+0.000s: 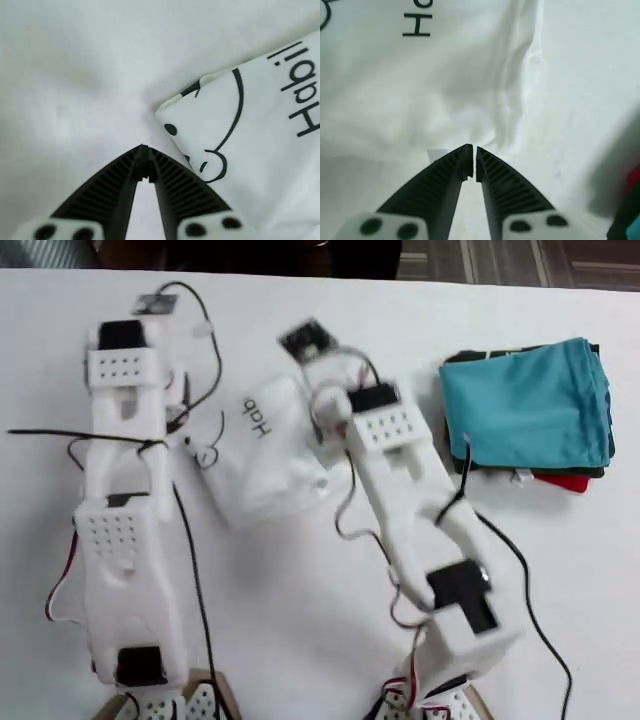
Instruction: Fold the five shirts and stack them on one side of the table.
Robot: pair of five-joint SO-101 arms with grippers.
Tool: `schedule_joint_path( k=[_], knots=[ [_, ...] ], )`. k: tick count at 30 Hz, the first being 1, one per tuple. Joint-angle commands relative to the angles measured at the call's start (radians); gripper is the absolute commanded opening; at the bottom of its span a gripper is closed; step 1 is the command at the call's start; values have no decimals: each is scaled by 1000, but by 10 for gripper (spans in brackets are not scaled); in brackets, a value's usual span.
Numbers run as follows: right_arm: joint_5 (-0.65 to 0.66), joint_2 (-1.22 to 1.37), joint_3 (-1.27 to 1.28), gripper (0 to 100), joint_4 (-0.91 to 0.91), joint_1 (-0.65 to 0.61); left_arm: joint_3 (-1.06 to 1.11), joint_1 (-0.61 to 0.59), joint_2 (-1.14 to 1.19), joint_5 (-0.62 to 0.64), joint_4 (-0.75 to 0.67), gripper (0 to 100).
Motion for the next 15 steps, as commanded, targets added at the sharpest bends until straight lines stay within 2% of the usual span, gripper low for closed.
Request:
schedule_joint_path(
  k=[1,8,15],
  knots=[
    [-9,-125,230,20,-196,-4,-8,38,23,9,15,26],
    [-8,-19,250,20,-265,33,-15,51,155,9,-68,26],
    [0,113,249,20,-278,122,-15,8,253,5,-68,26]
  ],
)
